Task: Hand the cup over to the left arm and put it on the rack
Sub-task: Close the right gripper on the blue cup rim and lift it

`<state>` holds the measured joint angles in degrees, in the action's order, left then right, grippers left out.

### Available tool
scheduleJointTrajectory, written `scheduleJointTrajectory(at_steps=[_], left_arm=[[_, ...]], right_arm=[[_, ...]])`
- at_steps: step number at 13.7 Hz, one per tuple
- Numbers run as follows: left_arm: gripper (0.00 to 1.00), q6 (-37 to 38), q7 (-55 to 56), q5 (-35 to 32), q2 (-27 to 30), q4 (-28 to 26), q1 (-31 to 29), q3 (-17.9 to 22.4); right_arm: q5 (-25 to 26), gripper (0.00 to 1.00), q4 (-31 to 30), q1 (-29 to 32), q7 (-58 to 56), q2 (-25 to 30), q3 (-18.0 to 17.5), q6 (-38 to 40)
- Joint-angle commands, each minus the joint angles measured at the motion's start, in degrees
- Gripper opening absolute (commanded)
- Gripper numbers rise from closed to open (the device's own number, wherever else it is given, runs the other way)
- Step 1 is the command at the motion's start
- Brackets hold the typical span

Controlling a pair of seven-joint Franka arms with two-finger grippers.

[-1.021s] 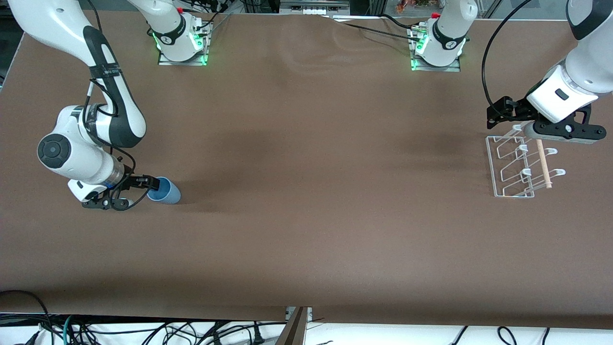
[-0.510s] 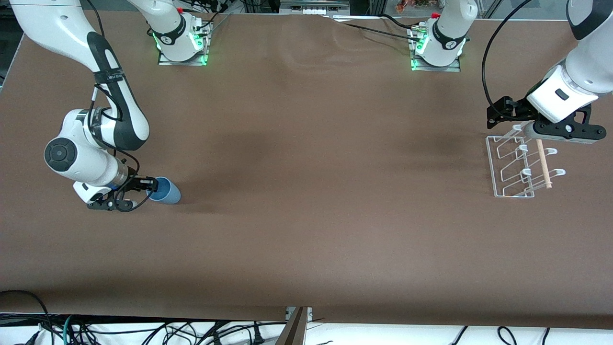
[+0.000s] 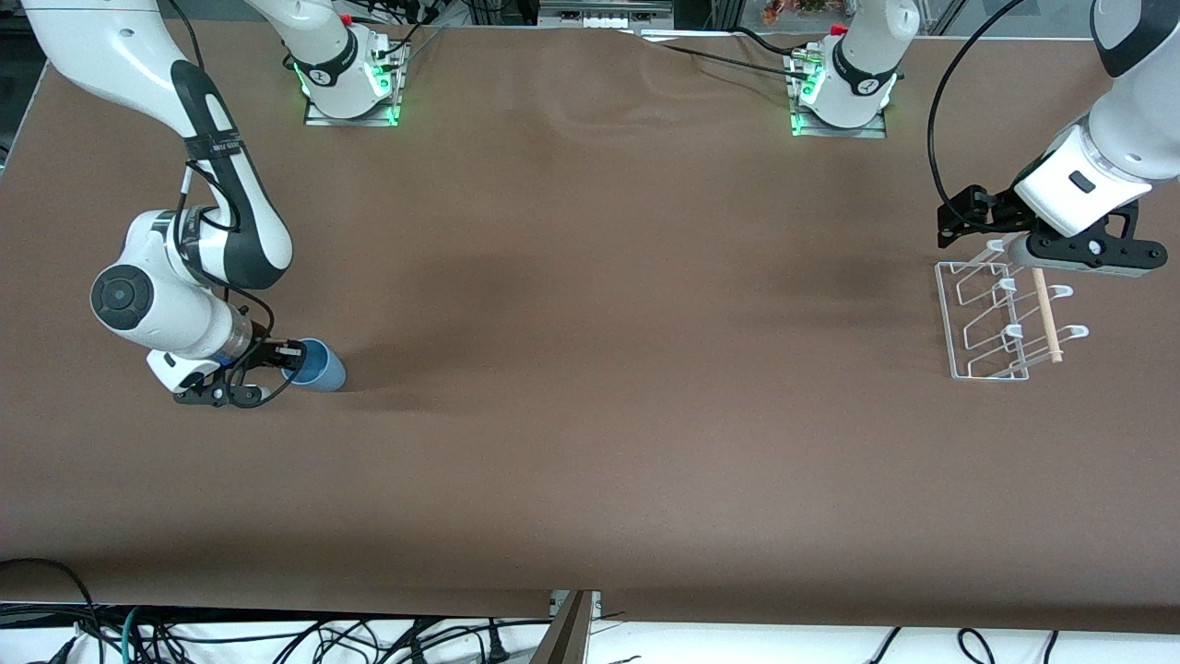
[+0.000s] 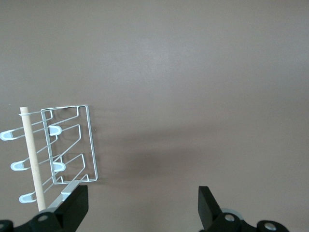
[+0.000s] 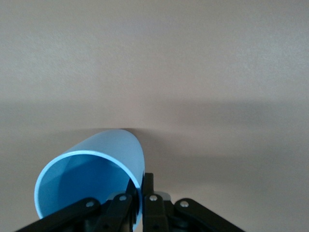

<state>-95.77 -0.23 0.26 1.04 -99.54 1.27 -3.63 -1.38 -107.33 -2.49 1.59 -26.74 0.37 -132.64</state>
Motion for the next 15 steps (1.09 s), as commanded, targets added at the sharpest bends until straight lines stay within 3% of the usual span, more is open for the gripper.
scheduleJointTrajectory(at_steps=[1,7,10,15], left_arm=[[1.0,0.76,-0.12,0.1,0.54,0.22,-0.31,-0.06],[1.0,1.11,0.06,0.1,0.54,0.22,-0.31,-0.06],[1.0,2.24,-0.12,0.27,-2.43,1.44,-0.04,-0.41],[1.0,3.22,-0.64,13.26,-6.48,3.3,0.48,-0.5]], right_arm=[[-4.4,0.0,3.26,0.21,-0.54,0.11,-2.73,1.67],[-16.88,0.0,10.46,-0.14,-0.45,-0.24,-11.52,7.39],[-24.78,0.0,13.1,-3.91,6.29,-1.29,-12.06,7.4],[-33.67,0.0,22.49,-11.73,18.6,-6.47,-12.15,7.05]])
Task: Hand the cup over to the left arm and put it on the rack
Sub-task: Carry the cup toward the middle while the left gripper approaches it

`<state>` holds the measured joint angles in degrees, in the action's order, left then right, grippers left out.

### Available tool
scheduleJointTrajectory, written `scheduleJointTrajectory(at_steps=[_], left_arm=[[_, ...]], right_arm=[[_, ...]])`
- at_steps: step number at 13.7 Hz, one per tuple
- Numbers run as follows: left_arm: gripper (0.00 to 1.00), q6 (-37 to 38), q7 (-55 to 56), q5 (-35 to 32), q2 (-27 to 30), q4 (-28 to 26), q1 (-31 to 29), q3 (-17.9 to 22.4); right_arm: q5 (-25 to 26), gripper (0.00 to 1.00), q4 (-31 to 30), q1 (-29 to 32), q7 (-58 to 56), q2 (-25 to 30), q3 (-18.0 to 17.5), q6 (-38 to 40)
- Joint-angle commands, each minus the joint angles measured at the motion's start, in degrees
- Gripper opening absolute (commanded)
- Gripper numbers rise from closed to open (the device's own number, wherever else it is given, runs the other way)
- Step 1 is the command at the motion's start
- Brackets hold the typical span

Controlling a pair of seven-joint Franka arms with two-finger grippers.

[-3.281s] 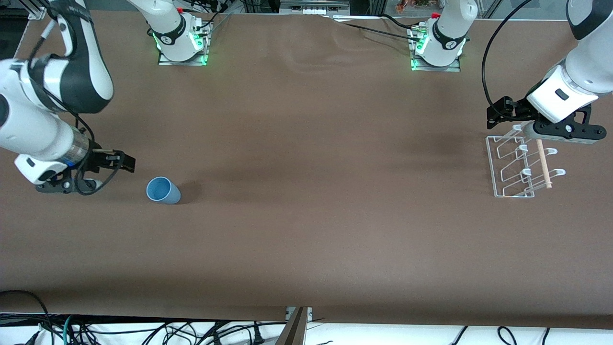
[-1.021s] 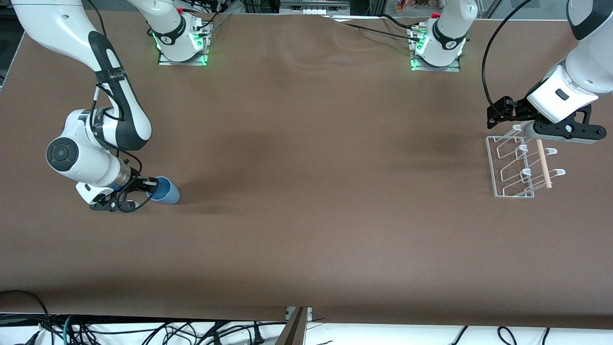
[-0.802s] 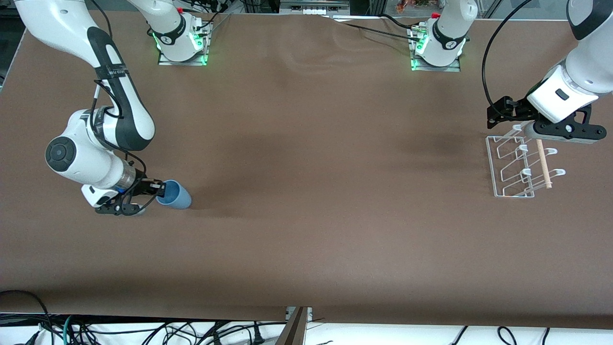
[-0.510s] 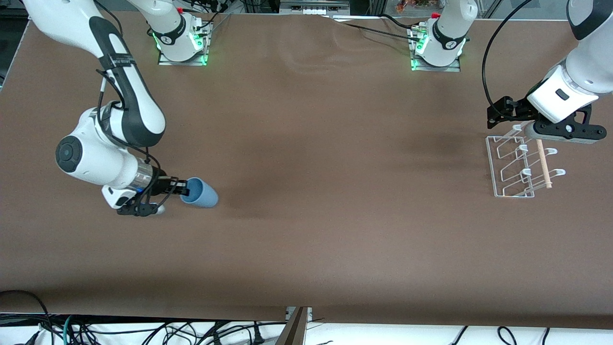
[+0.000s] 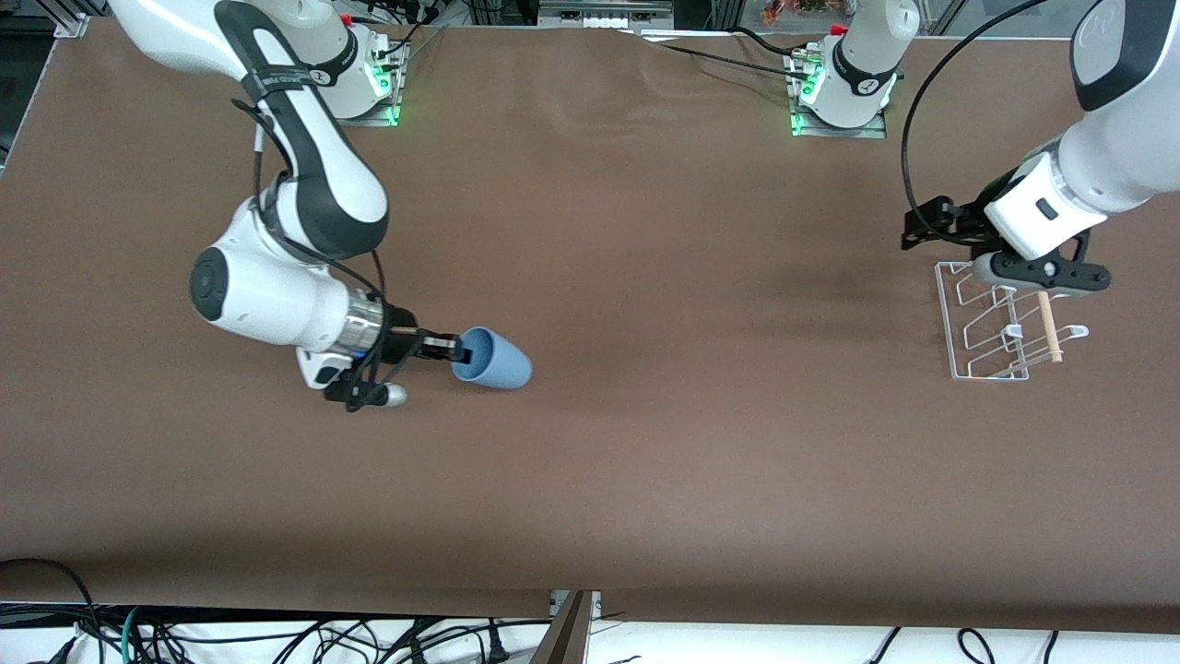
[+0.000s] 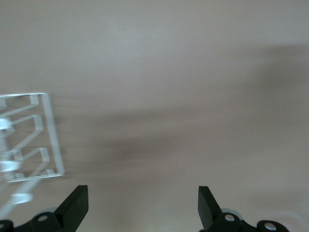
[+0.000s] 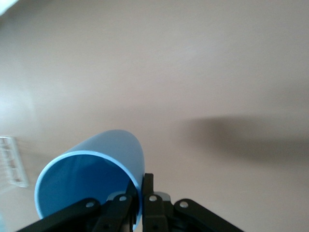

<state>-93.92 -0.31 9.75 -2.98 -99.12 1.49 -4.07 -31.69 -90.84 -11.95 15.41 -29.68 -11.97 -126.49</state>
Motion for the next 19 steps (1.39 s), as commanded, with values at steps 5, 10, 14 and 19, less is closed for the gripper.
scheduleJointTrajectory(at_steps=[5,10,14,19], left_arm=[[1.0,1.46,-15.99,12.12,-9.59,10.88,0.88,-0.24],[1.0,-4.5,-39.99,22.32,-14.77,10.88,4.65,-0.33],[1.0,-10.65,-53.52,23.47,-15.22,10.62,10.01,-0.33],[1.0,-21.2,-72.17,28.48,-17.85,10.36,13.27,-0.33]], right_arm=[[-10.49,0.0,12.43,-7.55,11.66,-7.49,0.19,0.1],[-17.0,0.0,15.87,-11.77,14.64,-9.78,0.19,-4.37],[-20.24,0.0,17.19,-13.71,17.9,-9.78,-0.25,-5.26],[-25.79,0.0,17.54,-14.42,18.26,-9.69,-0.95,-5.35]])
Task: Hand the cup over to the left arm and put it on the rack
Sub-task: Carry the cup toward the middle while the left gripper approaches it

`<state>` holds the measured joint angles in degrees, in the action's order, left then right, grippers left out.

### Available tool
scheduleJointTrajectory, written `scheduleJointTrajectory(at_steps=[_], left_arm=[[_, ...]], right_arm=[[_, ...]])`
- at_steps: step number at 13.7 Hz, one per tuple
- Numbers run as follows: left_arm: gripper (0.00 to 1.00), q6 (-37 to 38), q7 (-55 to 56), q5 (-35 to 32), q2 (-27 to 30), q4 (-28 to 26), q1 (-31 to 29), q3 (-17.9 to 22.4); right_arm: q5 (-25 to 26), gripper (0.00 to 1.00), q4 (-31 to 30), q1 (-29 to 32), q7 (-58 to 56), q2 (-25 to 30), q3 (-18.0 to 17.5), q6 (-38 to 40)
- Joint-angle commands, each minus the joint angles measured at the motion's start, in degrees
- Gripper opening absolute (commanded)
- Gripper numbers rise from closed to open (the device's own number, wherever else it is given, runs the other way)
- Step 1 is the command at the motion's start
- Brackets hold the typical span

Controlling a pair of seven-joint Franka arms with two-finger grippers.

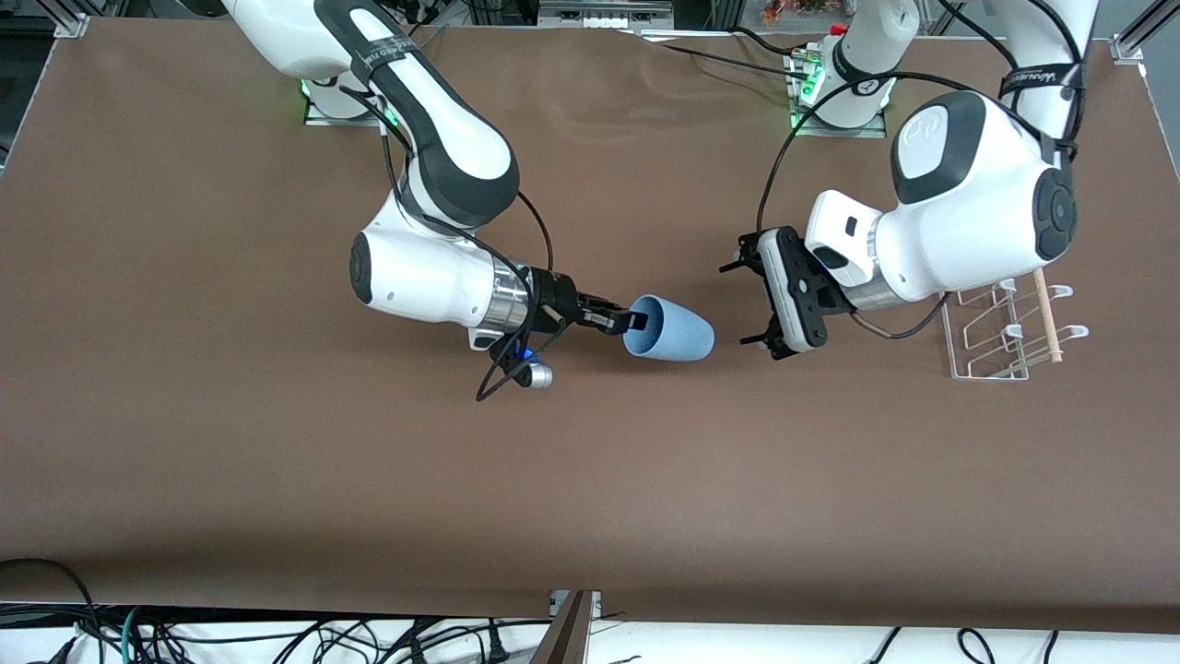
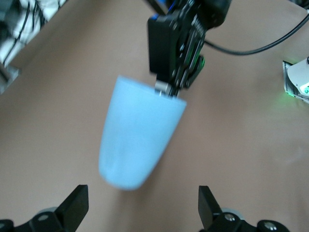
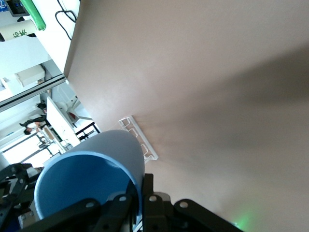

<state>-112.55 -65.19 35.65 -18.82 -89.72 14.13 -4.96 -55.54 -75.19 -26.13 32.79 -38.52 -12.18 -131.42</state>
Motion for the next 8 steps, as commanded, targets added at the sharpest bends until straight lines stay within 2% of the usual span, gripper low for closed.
scheduleJointTrajectory(at_steps=[1,8], left_arm=[[1.0,-3.98,-10.02,2.76,-2.36,0.78,1.15,0.57],[1.0,-8.65,-12.95,6.53,-3.51,-0.72,3.53,-0.22]], right_arm=[[-2.37,0.0,2.32,-0.24,1.48,-0.85,-0.83,-0.41],[-2.46,0.0,3.47,-0.24,4.3,-0.76,-1.26,-0.32]])
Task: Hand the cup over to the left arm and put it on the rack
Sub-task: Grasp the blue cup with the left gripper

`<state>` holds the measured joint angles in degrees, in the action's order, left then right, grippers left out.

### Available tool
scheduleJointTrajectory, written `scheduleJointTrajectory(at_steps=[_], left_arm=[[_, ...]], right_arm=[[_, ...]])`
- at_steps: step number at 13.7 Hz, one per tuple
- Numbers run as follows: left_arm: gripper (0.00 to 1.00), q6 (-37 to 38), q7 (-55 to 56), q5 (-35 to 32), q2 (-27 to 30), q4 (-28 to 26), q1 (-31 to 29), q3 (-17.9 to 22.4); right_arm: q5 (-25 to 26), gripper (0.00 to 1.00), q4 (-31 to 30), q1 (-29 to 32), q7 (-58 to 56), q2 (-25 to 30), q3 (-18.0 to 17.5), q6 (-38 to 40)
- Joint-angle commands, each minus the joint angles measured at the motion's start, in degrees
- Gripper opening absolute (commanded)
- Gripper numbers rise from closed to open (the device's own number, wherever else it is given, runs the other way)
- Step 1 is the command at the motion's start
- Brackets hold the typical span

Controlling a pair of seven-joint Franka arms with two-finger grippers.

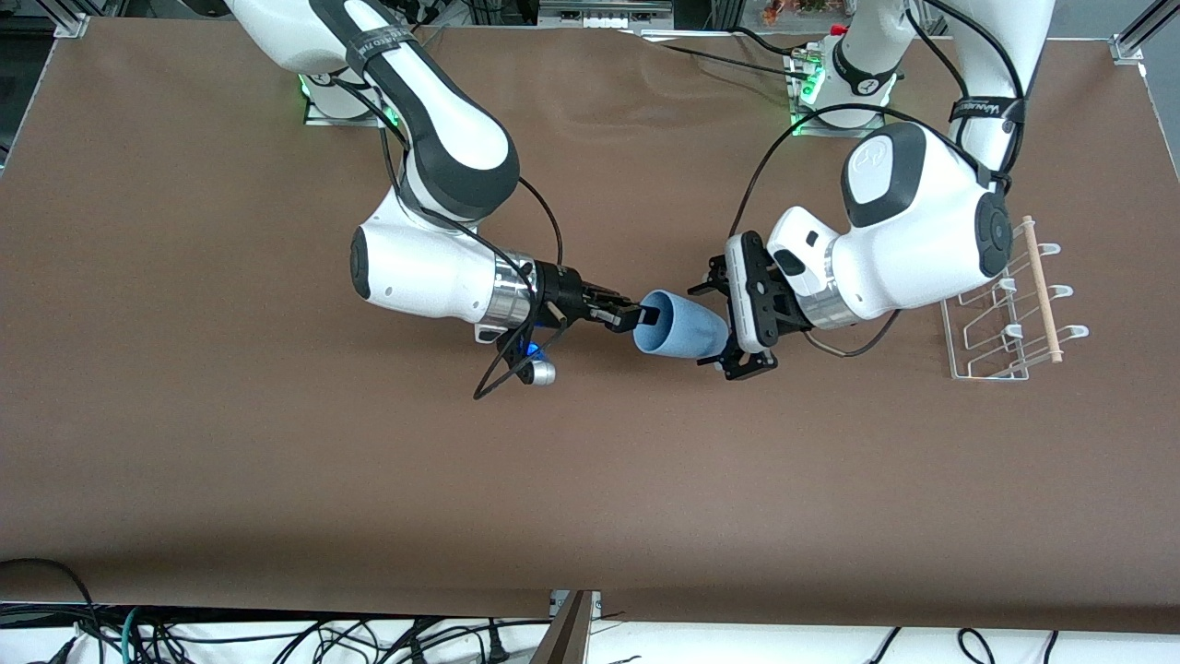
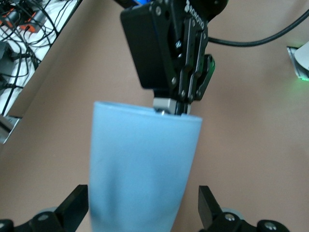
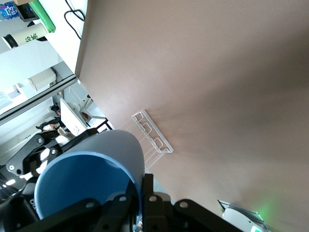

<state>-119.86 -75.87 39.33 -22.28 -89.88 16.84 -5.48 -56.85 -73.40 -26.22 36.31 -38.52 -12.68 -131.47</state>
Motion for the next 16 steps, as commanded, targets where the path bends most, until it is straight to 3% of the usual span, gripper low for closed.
scheduleJointTrajectory(at_steps=[1,2,3,4,5,7,8,9,13,16], left_arm=[[1.0,-2.22,-2.35,3.11,-0.05,-0.73,1.26,0.3],[0.94,-2.57,-2.96,3.2,-0.05,-0.73,1.36,0.3],[0.65,-2.75,-4.1,3.2,-0.05,-0.65,1.36,0.3],[0.29,-2.58,-4.55,3.38,-0.05,-0.73,1.18,0.3],[0.08,-2.23,-4.55,3.47,0.04,-0.73,0.92,0.3],[0.03,-2.05,-4.64,3.47,0.04,-0.73,0.65,0.3],[0.03,-2.05,-4.64,3.47,0.04,-0.73,0.65,0.3],[0.03,-1.96,-4.64,3.47,0.04,-0.73,0.57,0.3],[0.06,1.98,-3.76,2.77,0.65,-0.56,-0.22,0.56],[0.06,7.07,-2.71,-0.2,0.74,-0.29,-2.24,1.26]], right_arm=[[-1.16,0.0,1.68,-0.14,0.78,-0.77,-0.77,-0.28],[-1.16,0.0,1.68,-0.14,1.04,-0.77,-0.77,-0.28],[-1.08,0.0,1.76,-0.14,2.09,-0.77,-0.77,-0.28],[-1.07,0.0,1.68,-0.06,2.28,-0.68,-0.77,-0.19],[-1.07,0.0,1.76,-0.06,2.19,-0.68,-0.77,-0.19],[-1.16,0.16,1.68,0.21,2.1,-0.68,-0.77,-0.1],[-0.99,0.72,1.76,0.38,1.75,-0.5,-0.68,-0.1],[-0.81,1.0,1.77,0.47,1.49,-0.33,-0.5,-0.1],[-0.02,1.0,2.11,3.98,1.4,-0.06,0.11,3.84],[6.46,1.0,5.1,7.49,1.49,0.02,-0.15,10.59]])
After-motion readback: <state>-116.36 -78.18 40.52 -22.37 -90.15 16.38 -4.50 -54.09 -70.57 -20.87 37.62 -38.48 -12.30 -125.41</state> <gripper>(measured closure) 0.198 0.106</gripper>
